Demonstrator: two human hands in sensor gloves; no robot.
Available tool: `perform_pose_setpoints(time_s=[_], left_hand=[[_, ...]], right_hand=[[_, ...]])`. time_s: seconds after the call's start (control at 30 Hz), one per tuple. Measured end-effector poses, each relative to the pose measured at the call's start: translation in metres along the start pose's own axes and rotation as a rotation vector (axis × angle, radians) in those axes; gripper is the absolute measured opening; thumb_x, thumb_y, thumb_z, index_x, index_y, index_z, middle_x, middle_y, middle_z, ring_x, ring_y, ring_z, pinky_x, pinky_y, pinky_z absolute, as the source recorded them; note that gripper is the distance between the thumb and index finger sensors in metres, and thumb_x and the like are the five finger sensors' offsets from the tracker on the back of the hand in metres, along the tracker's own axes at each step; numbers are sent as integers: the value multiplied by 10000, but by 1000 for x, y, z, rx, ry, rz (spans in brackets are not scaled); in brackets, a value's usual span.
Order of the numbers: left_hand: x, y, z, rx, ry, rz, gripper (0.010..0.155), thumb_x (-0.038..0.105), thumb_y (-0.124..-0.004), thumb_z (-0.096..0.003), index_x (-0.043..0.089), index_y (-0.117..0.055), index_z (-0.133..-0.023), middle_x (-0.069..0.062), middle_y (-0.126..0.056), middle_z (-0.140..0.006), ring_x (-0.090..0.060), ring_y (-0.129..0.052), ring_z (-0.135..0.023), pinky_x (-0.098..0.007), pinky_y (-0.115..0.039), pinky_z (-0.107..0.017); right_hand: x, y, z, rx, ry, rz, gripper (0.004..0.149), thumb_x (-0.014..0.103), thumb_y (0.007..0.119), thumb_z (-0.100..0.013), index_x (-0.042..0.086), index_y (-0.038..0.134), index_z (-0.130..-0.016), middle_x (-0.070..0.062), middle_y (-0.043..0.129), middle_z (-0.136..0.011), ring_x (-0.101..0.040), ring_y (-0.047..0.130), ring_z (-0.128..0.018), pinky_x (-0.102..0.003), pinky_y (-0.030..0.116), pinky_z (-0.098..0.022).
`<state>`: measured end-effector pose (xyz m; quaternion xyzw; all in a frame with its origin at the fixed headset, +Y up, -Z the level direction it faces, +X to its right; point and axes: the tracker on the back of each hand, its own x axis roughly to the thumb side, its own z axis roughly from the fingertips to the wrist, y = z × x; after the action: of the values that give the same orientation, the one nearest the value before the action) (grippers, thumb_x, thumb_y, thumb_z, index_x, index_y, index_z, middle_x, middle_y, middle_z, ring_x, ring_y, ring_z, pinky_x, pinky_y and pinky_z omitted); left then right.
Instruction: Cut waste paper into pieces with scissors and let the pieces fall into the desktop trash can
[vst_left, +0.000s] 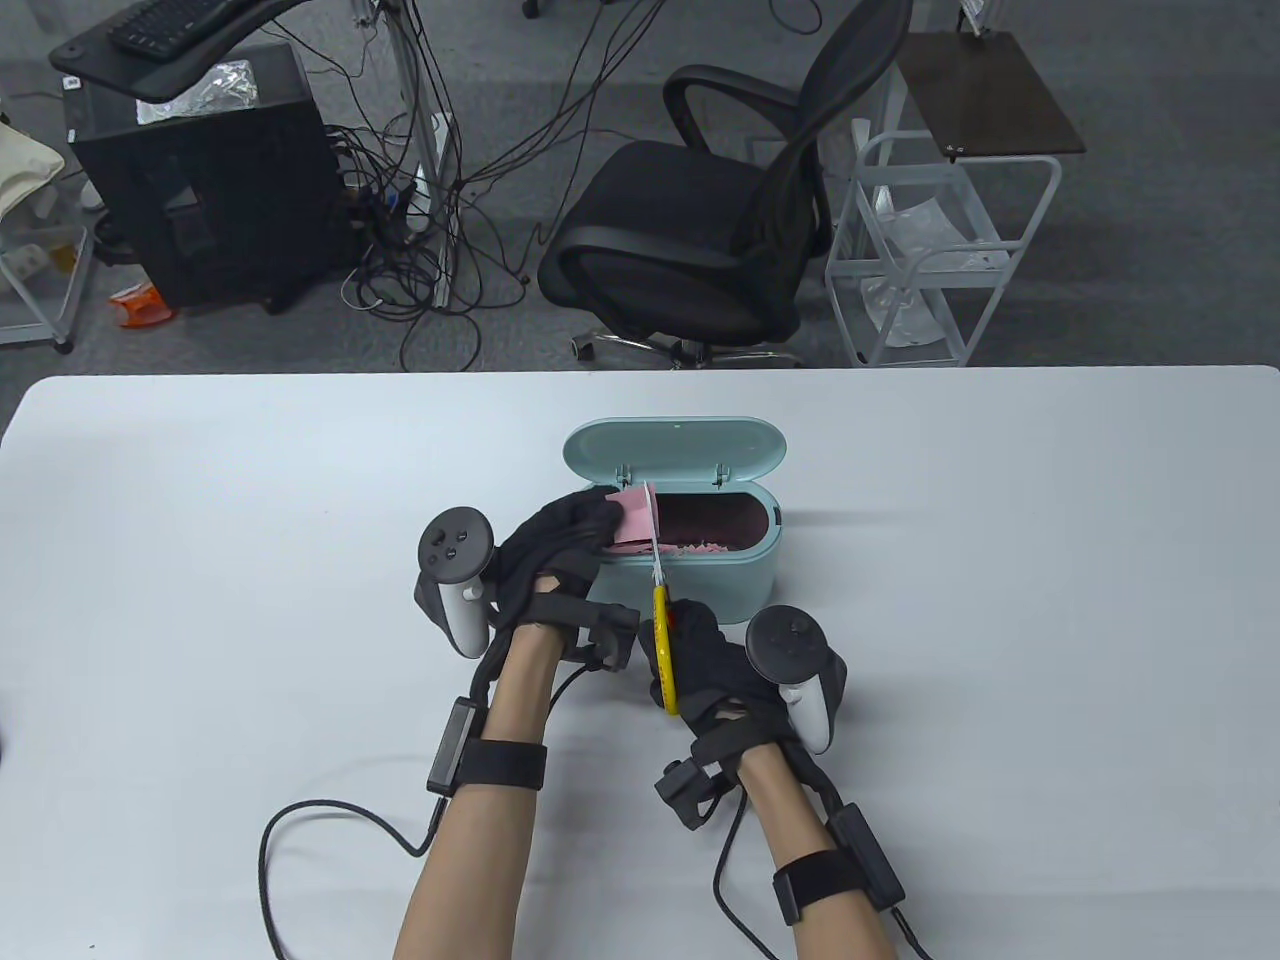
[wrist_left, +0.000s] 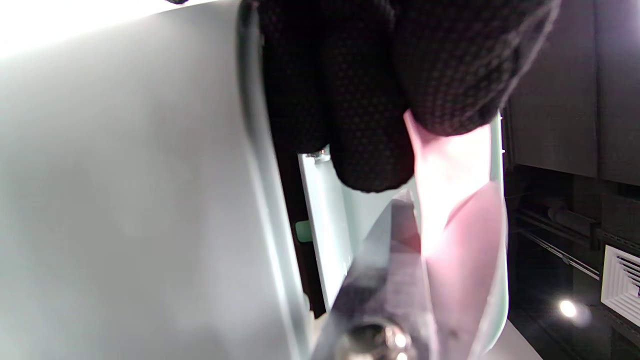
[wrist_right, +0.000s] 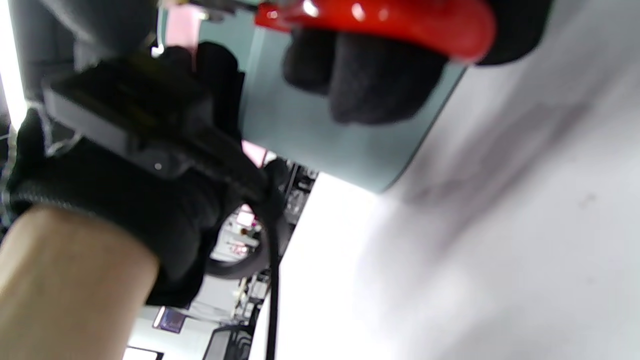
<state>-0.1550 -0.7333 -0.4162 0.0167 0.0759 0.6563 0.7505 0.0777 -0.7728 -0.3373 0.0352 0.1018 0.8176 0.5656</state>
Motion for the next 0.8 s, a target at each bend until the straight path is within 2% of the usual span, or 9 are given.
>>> perform_pose_setpoints(time_s=[0.1, 0.23, 0.4, 0.6, 0.8], left_hand=[[1, 0, 0, -4, -3, -5, 385, 455, -904, -399, 320, -951, -756, 163, -1086, -627, -119, -1021, -713, -645, -453, -749], [1, 0, -1, -13, -10, -9, 389, 446, -899, -405, 302, -950, -763, 152, -1084, -623, -129, -1020, -708, -648, -454, -750], [1, 0, -1, -19, -11, -12, 391, 442, -896, -409, 292, -947, -766, 146, -1081, -619, -136, -1017, -706, -652, -453, -748], [3, 0, -2, -40, -17, -33, 393, 437, -896, -408, 283, -949, -766, 139, -1082, -616, -146, -1014, -706, -657, -445, -748], [4, 0, -2, -42, -14, -29, 393, 433, -896, -407, 281, -950, -765, 135, -1081, -614, -147, -1016, -702, -659, -446, -748]], right_hand=[[1, -1, 0, -25, -14, -4, 795, 630, 635, -439, 62, 459, -966, 0, 857, -704, -207, 981, -387, -585, 695, -615], [3, -4, 3, -105, -25, 5, 729, 553, 709, -412, 55, 530, -915, 50, 906, -598, -125, 999, -256, -521, 774, -584], [1, -10, 6, -124, -29, -2, 730, 573, 728, -412, 81, 546, -920, 52, 912, -596, -125, 993, -252, -515, 763, -598], [3, -4, 2, -41, -3, 27, 840, 666, 685, -417, 109, 431, -992, -35, 803, -786, -206, 952, -416, -628, 614, -656], [3, -6, -2, -31, 6, 20, 840, 668, 687, -418, 108, 440, -994, -38, 809, -783, -214, 953, -419, -634, 609, -655]])
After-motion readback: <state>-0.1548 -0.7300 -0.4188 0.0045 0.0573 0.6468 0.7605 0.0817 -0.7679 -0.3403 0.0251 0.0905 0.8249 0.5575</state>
